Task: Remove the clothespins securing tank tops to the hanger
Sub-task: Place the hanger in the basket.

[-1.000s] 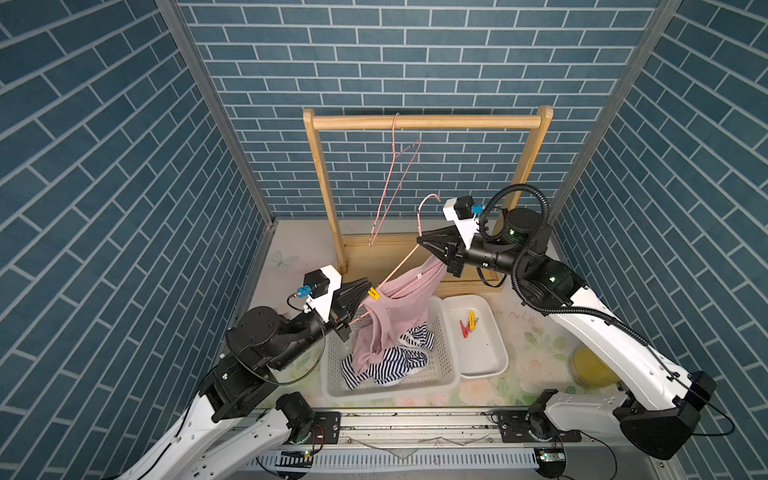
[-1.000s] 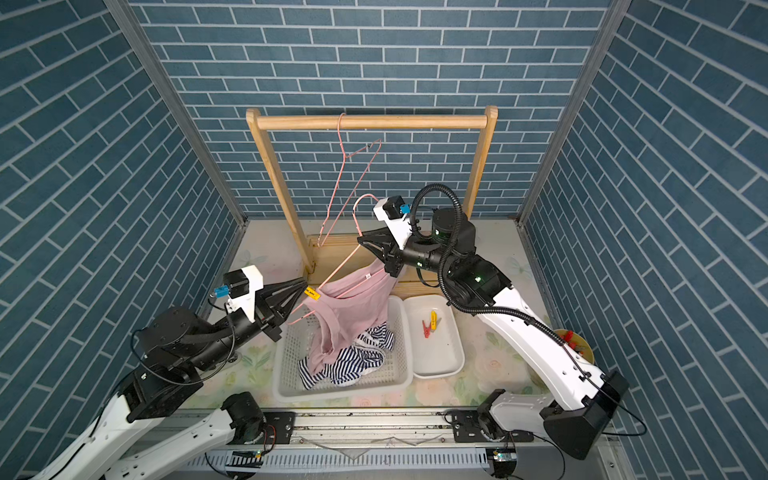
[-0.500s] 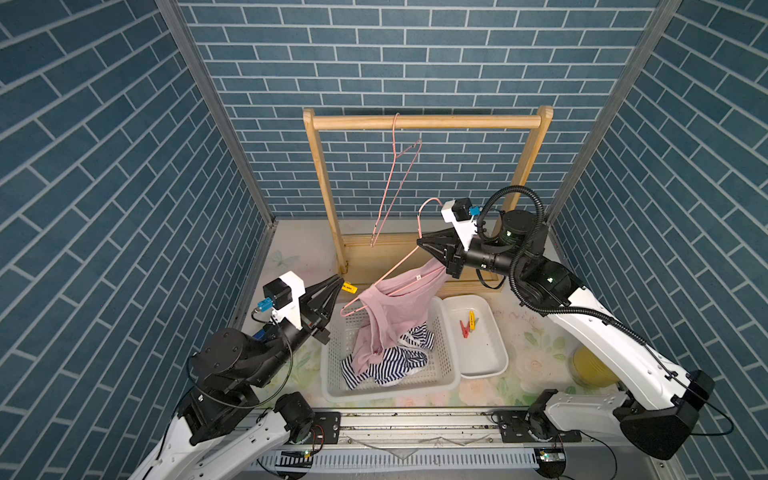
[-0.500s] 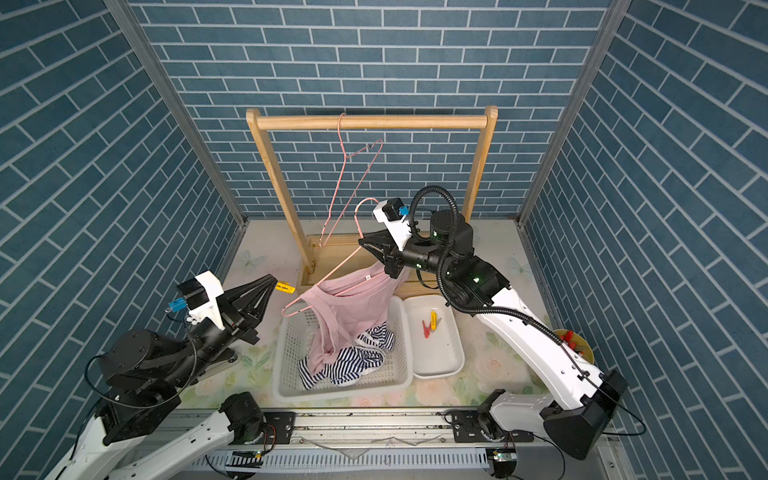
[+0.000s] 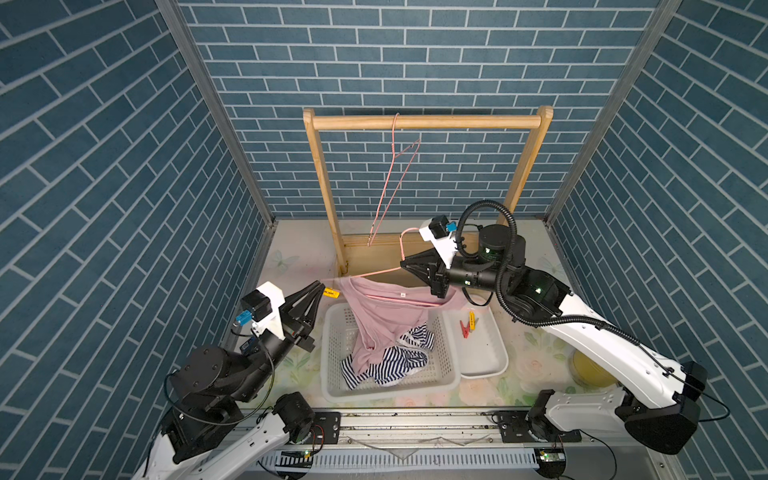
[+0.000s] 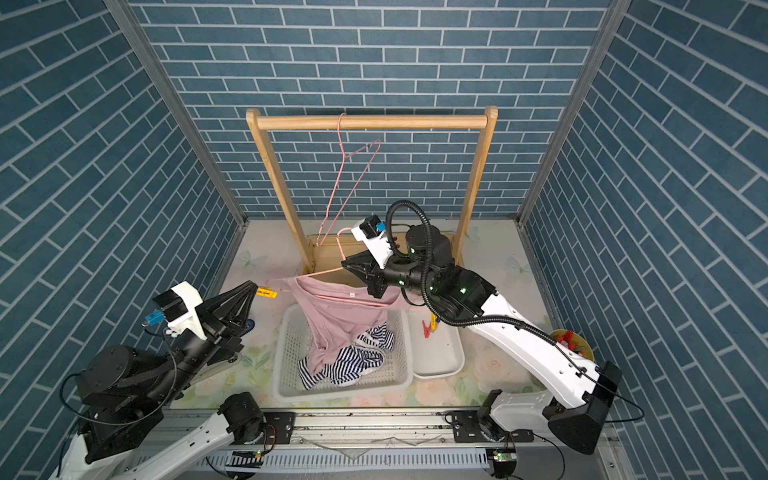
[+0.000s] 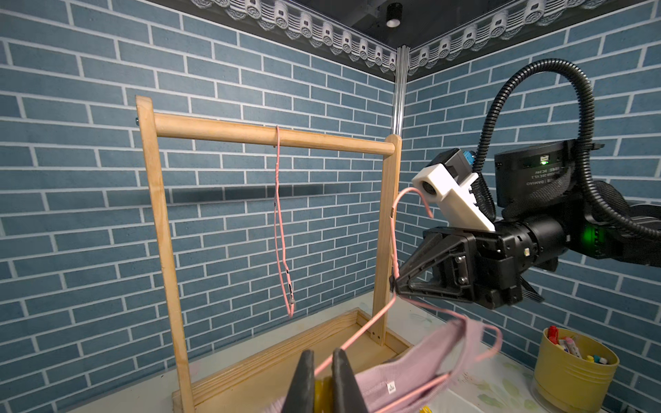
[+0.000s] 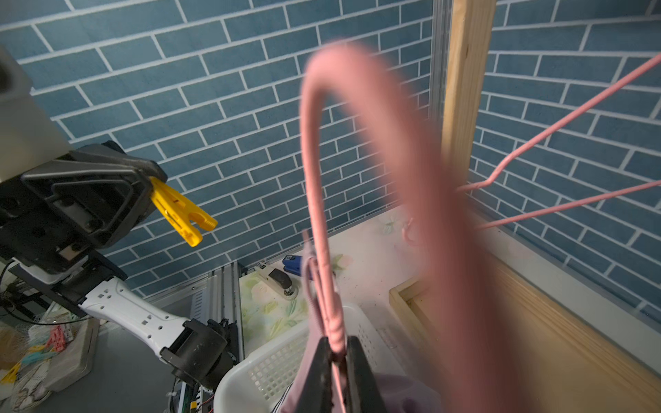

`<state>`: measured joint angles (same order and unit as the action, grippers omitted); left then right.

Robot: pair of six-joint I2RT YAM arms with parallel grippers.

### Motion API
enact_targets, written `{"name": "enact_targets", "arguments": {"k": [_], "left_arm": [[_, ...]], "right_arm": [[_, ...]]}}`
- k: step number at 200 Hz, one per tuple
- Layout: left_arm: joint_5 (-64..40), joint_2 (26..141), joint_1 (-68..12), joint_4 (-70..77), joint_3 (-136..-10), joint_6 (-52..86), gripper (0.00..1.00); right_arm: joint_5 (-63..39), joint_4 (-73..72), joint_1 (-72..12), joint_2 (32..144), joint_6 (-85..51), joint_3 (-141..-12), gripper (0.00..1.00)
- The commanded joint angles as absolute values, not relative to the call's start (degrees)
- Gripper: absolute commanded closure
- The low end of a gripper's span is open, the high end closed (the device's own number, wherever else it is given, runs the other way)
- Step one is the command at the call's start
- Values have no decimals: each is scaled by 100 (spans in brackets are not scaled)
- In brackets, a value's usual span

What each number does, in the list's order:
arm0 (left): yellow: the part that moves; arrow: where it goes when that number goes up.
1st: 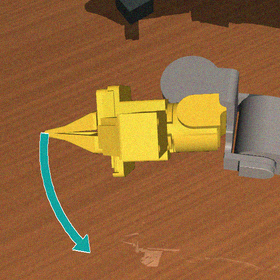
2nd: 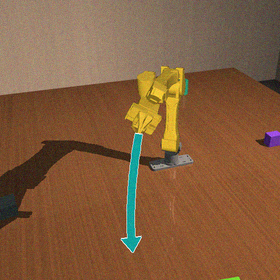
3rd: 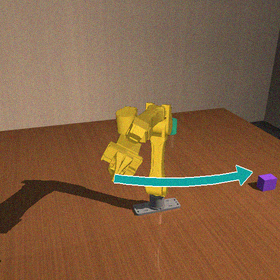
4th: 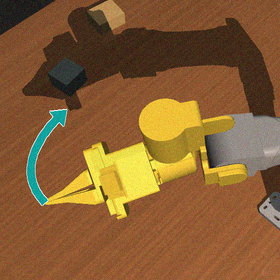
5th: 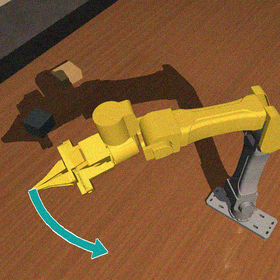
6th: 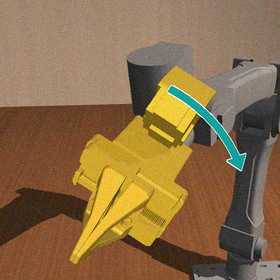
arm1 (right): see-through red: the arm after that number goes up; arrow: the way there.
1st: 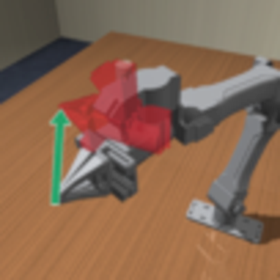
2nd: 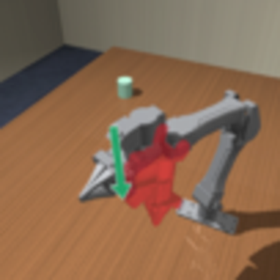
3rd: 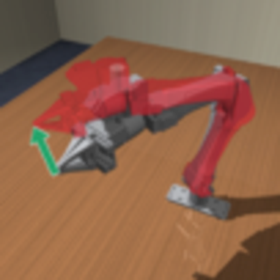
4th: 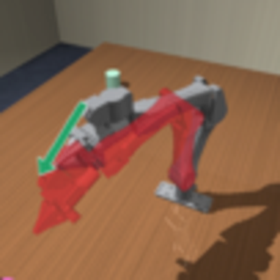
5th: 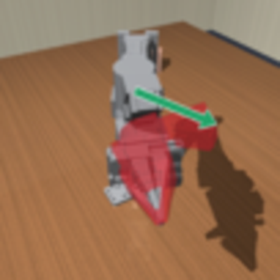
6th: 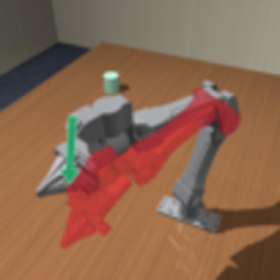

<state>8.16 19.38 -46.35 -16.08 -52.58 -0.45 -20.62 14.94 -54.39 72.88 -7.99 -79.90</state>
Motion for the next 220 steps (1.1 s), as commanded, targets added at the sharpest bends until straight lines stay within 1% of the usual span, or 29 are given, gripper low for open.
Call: {"name": "enact_targets", "arguments": {"k": [1, 18, 36, 62, 104, 123, 173, 220], "left_arm": [[910, 1791, -4605, -1810, -5269, 23, 100], [881, 1678, -4605, -1867, -5225, 87, 100], [897, 1613, -4605, -1929, -5188, 136, 100], [898, 1612, -4605, -1940, -5157, 166, 100], [879, 1781, -4605, -1903, -5171, 163, 100], [896, 1923, -4605, -1818, -5118, 142, 100], [795, 2428, -4605, -1703, -5186, 119, 100], [634, 2851, -4605, -1525, -5144, 166, 100]], "right_arm": [[-1486, 2124, -5738, 7022, -1028, -8081, 100], [-1430, 2194, -5847, 6899, -1362, -7951, 100], [-1658, 2095, -5883, 6865, -1641, -7693, 100], [-1784, 1690, -5906, 6873, -1799, -7108, 100], [-2490, 846, -5892, 6798, -1406, -6195, 100], [-2565, 254, -5847, 6675, -1220, -5672, 100], [-3023, -938, -5270, 6716, -1369, -4862, 100], [-3202, -1085, -4727, 7328, -1415, -4752, 100]]}}
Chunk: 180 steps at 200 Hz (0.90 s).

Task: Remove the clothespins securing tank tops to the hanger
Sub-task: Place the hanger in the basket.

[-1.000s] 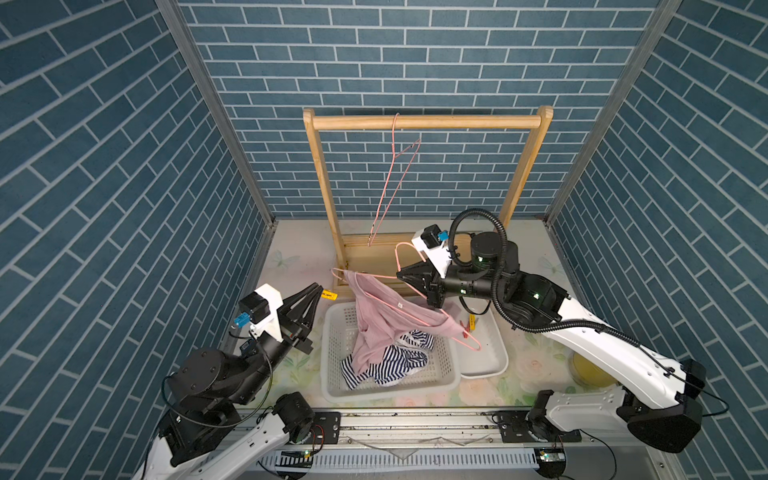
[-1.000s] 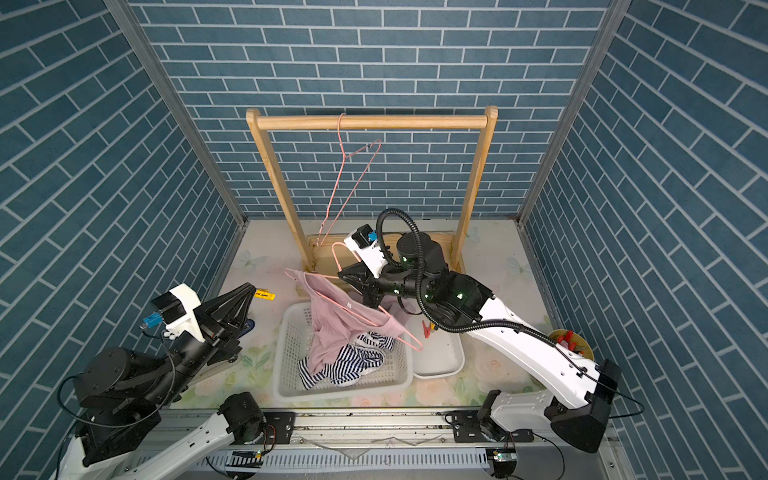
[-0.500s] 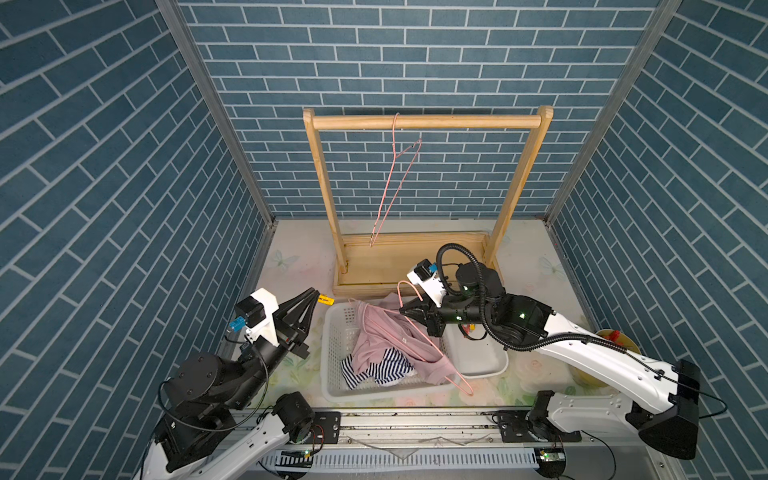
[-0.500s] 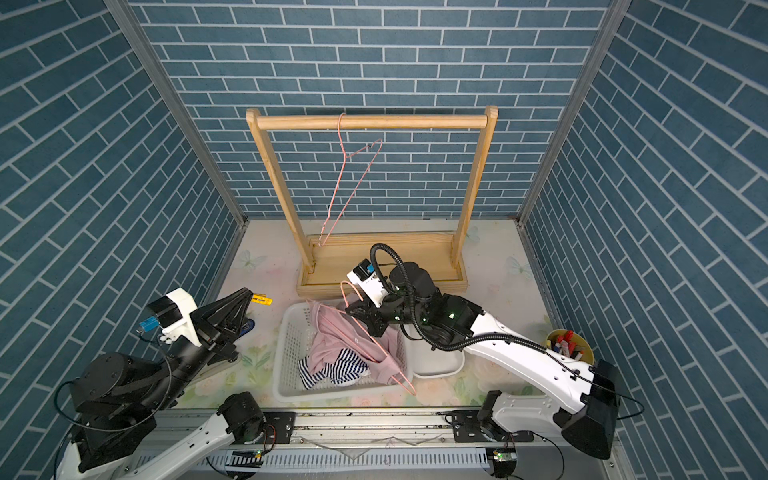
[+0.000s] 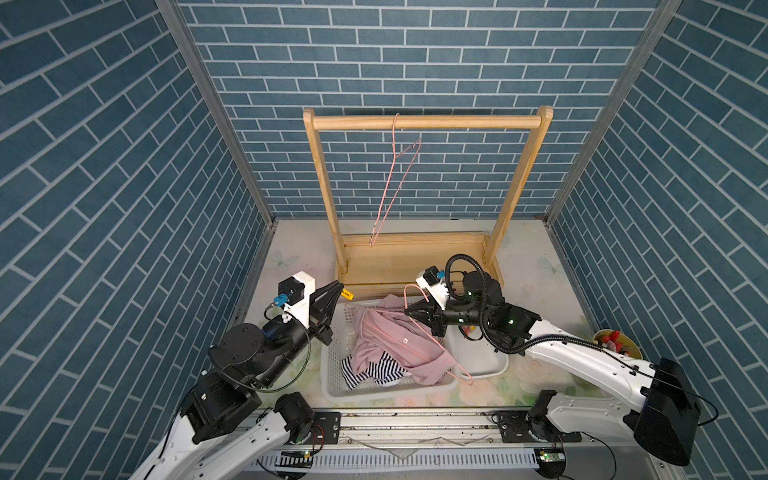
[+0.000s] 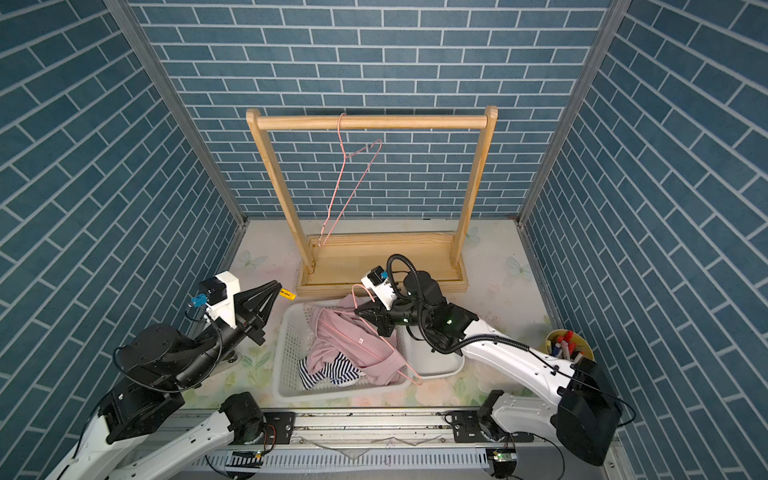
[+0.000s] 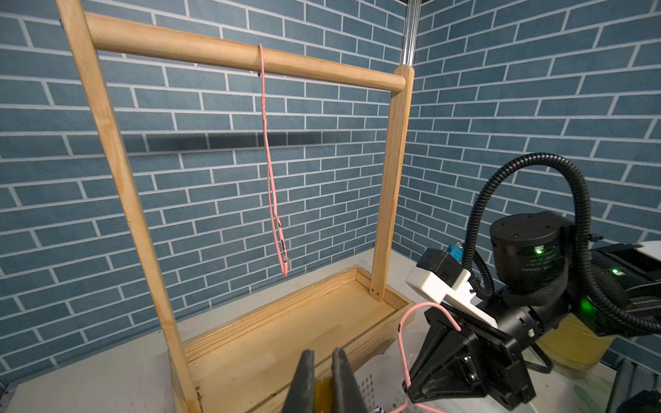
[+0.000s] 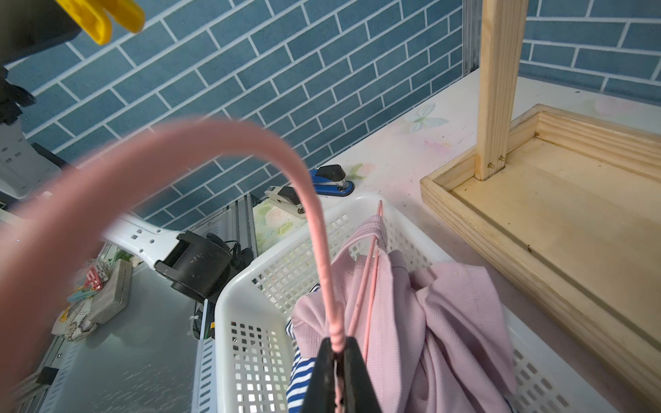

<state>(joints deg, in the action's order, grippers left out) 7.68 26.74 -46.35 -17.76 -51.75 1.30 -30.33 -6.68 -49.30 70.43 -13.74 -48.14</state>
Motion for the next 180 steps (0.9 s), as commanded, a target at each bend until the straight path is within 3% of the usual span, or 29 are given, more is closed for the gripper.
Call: {"name": "enact_targets", "arguments": {"k": [1, 72, 113, 148, 180], "left_arm": [[629, 2858, -4605, -1527, -5143, 166, 100], [116, 3515, -4605, -1172, -5167, 318, 100], [68, 3842, -4605, -990, -5177, 273, 100], [-34, 4104, -4605, -888, -5260, 258, 100], [-429, 4324, -4605, -857, -5324, 281, 100]], "right_arm": [[-3201, -1083, -4719, 7342, -1415, -4753, 100], [-2238, 266, -4388, 7829, -1289, -5150, 100], [-1930, 592, -4350, 7379, -1144, -4985, 63], [-1808, 856, -4351, 6927, -959, -4987, 41], [-1707, 1298, -4342, 6436, -741, -5149, 35]]}}
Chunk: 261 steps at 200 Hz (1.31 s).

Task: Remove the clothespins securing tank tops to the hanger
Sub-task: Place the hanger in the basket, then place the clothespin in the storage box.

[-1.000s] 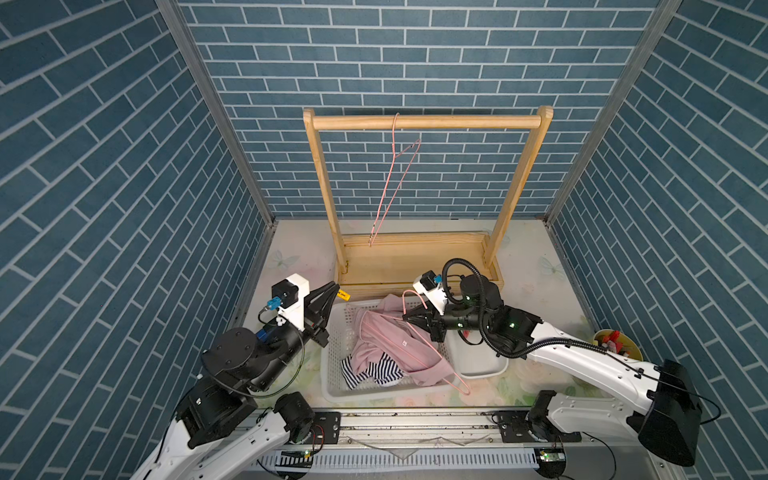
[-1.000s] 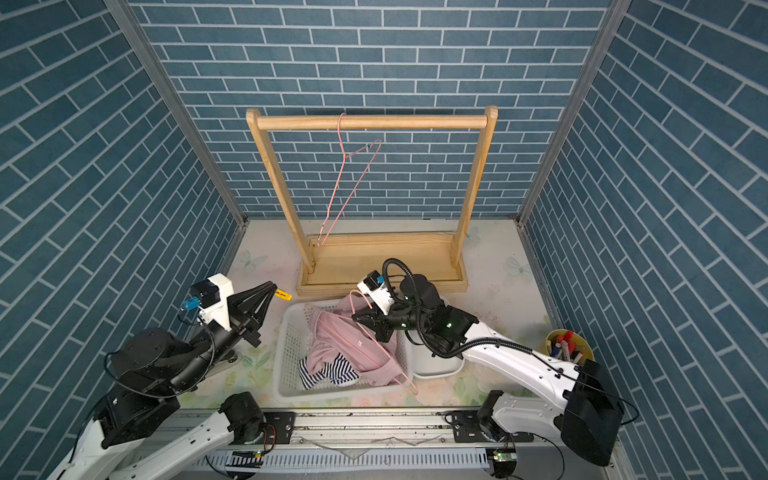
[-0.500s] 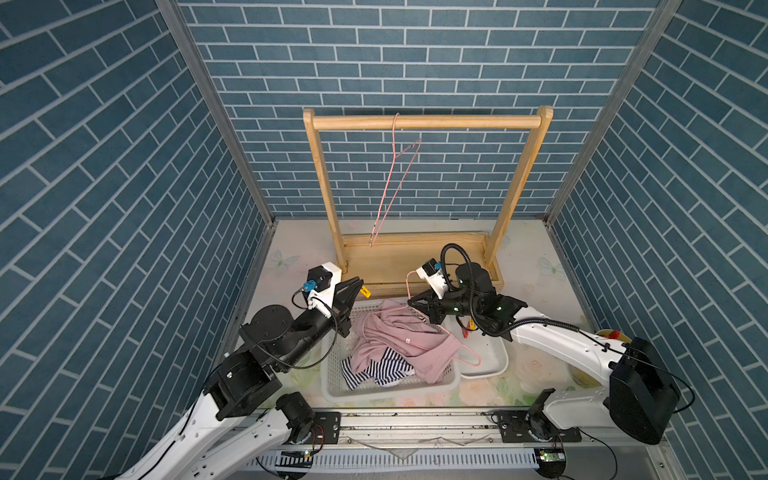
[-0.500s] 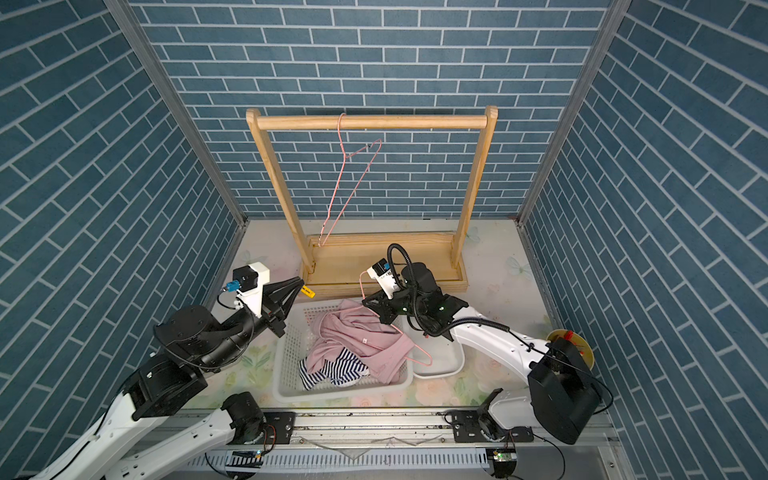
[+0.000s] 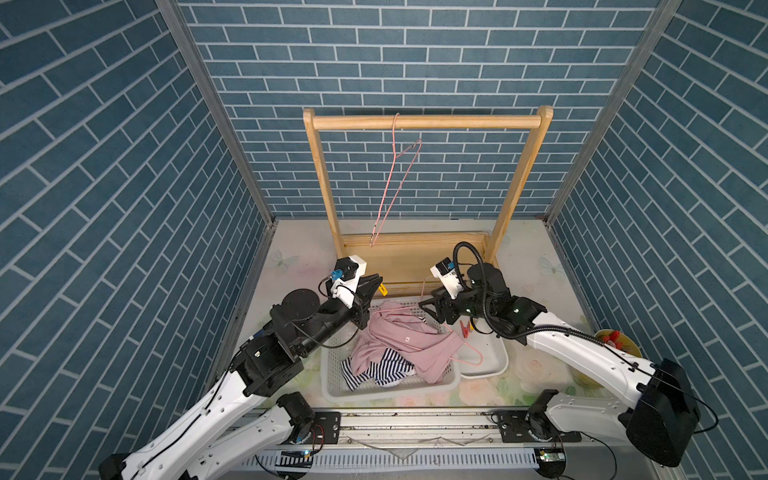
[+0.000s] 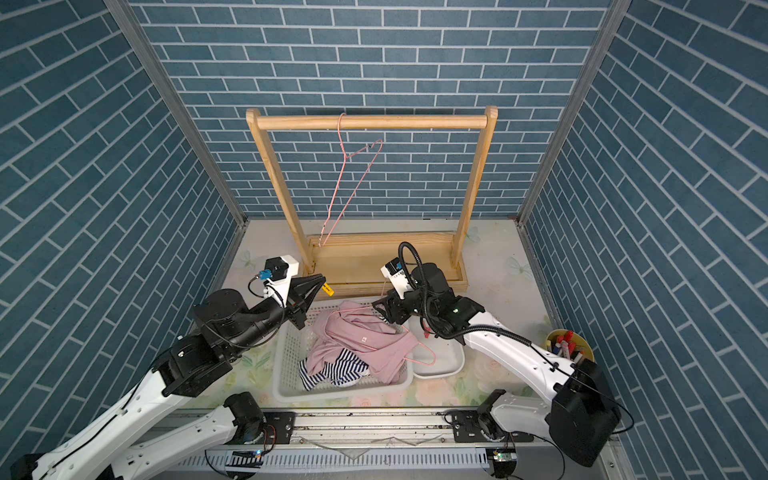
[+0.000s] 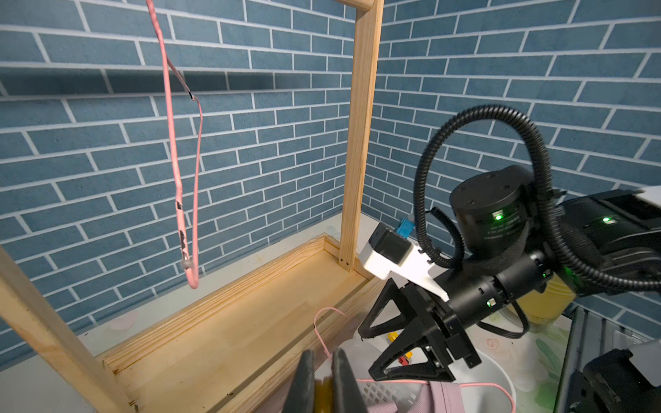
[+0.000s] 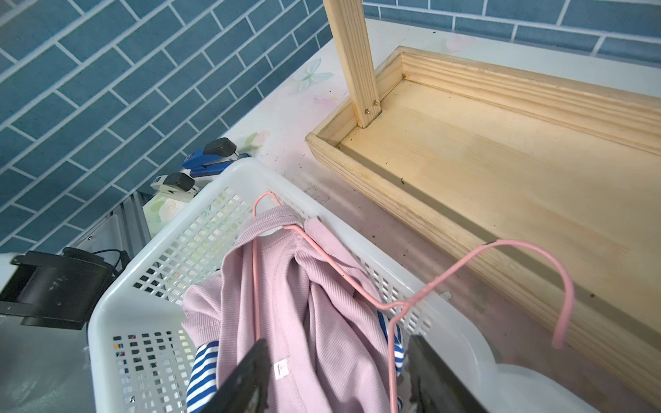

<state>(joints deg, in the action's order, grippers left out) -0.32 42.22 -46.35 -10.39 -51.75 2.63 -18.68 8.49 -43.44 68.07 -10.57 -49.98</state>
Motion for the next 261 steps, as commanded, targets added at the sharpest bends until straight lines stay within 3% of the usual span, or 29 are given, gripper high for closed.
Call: {"name": "enact_targets", "arguments": {"k": [1, 39, 62, 89, 125, 261], "left_arm": [[-443, 4333, -4605, -859, -5329, 285, 100], [-2019, 4741, -4597, -1092, -5672, 257, 100], [-2097, 4913, -4601, -1279, -5797, 211, 100], [-2139, 4771, -4588, -965, -5589, 241, 100], [-2853, 5008, -4422, -811, -5735, 430, 100], [-3356, 5526, -4317, -103, -5906, 746, 100]], "right_arm": [[-1715, 1299, -4342, 6408, -740, -5150, 35], [-3135, 1215, -4206, 5861, -894, -5428, 34], [-4118, 1225, -4158, 5858, -984, -5631, 33], [-4570, 1230, -4051, 5836, -1002, -5582, 32], [-5502, 559, -3869, 5954, -1420, -5419, 31], [-5990, -529, -3815, 6549, -1877, -5610, 32]]}}
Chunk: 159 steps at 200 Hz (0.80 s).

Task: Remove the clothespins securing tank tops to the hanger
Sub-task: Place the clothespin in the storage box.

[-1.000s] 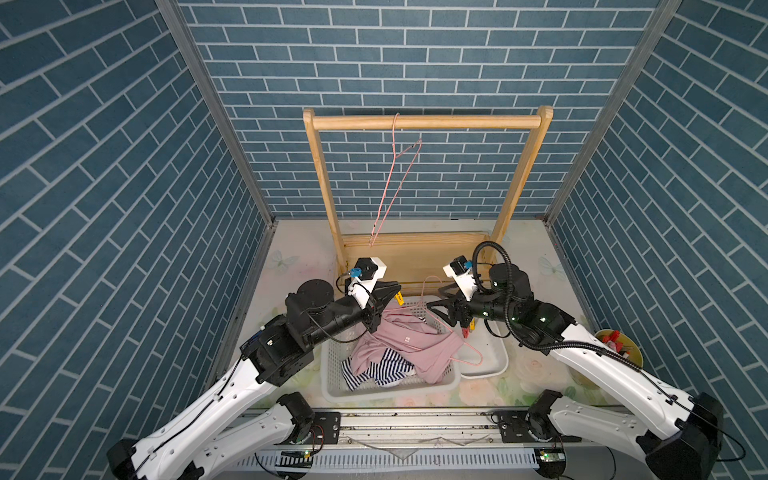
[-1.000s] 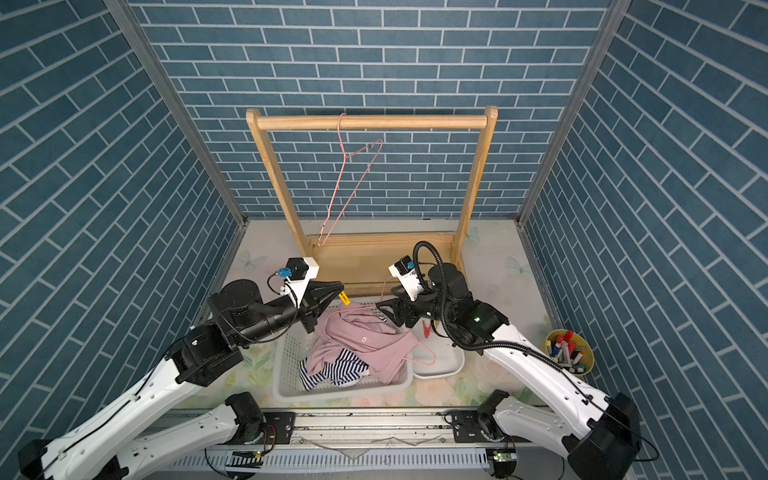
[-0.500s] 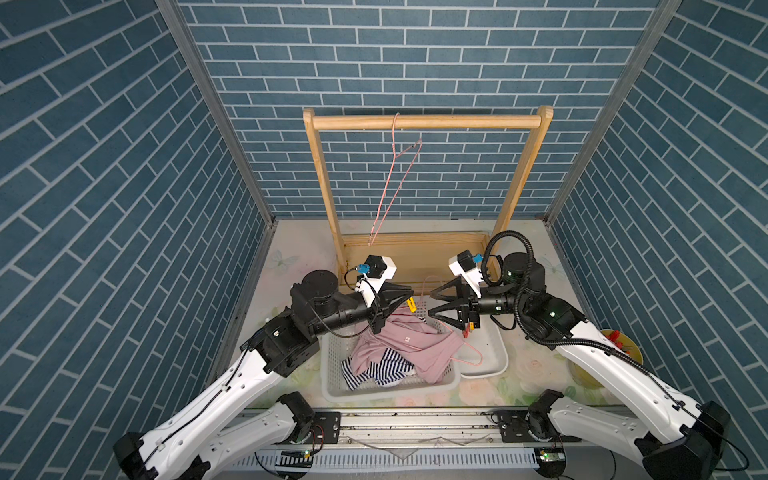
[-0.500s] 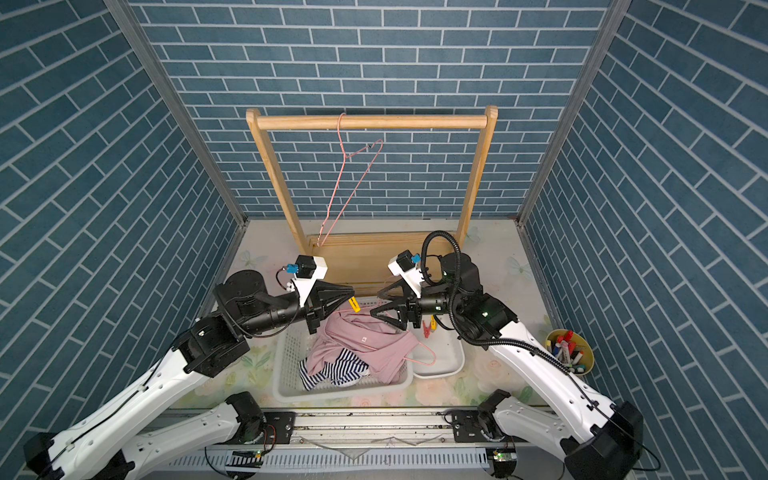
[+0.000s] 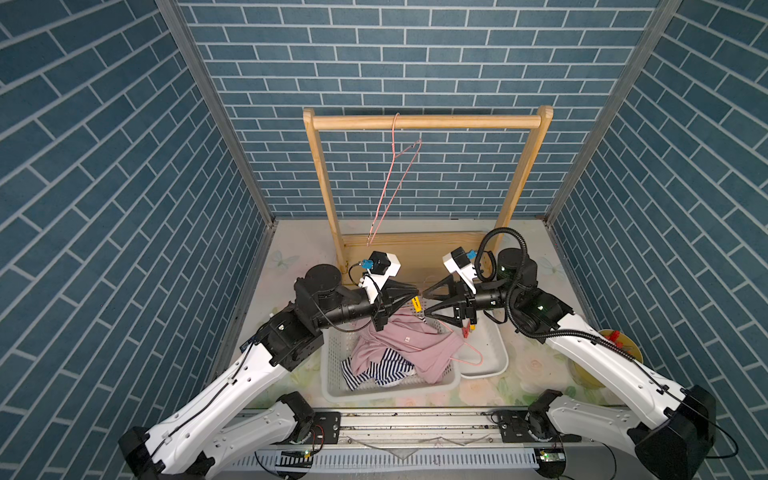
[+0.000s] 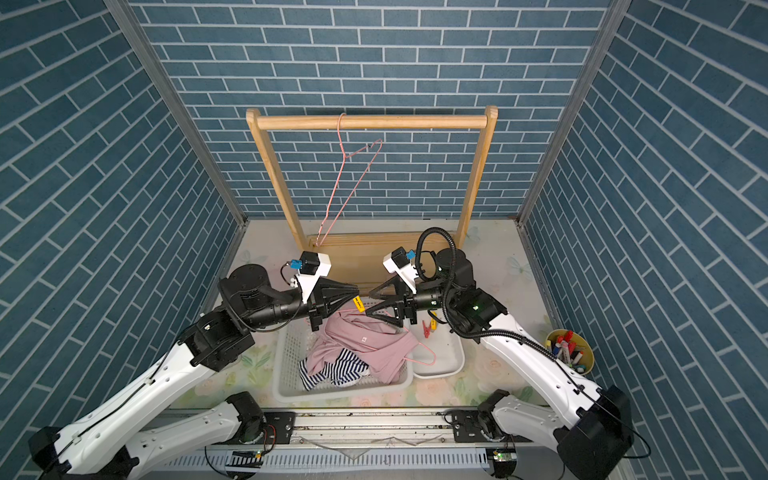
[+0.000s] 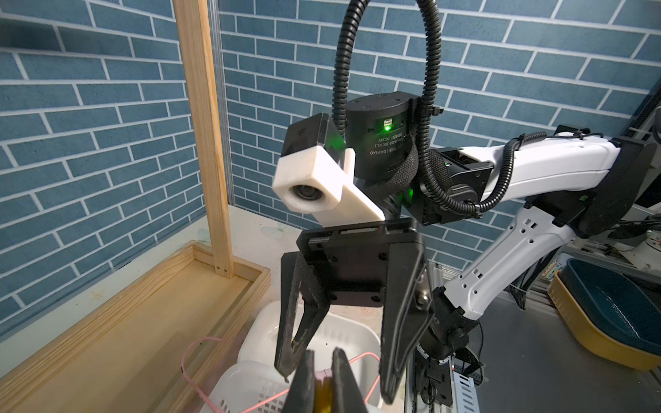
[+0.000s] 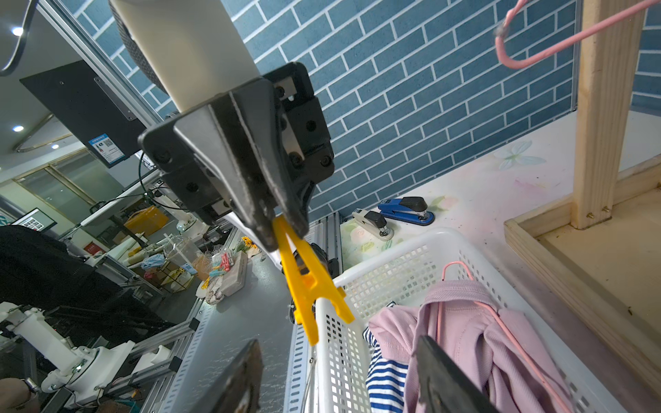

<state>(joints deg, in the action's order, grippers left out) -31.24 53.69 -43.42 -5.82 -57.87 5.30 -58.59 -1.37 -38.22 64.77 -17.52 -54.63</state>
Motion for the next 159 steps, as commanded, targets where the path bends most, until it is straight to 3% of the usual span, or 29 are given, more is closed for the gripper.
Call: {"name": "enact_targets", "arguments": {"k": [1, 33, 67, 127, 145, 151, 159], "left_arm": [[-3361, 5536, -4316, -91, -5911, 751, 100], [-3423, 5736, -4320, 35, -5974, 819, 100], [-3494, 5813, -4316, 35, -6056, 837, 100], [-3497, 5909, -4316, -11, -6124, 835, 98], [-3498, 5994, -4316, -161, -6206, 820, 82], [-3513, 6020, -4318, -216, -6237, 811, 73], [-3524, 6047, -4316, -283, -6273, 792, 53]], "right_arm": [[-5983, -528, -3815, 6553, -1874, -5609, 32], [-5802, -401, -3815, 6579, -1745, -5738, 36], [-5869, -333, -3817, 6651, -1689, -5801, 49], [-5904, -325, -3814, 6709, -1648, -5831, 88], [-5811, -184, -3814, 6713, -1559, -5849, 97], [-5783, -142, -3814, 6707, -1525, -5859, 100], [-5721, -79, -3814, 6700, -1491, -5854, 100]]}}
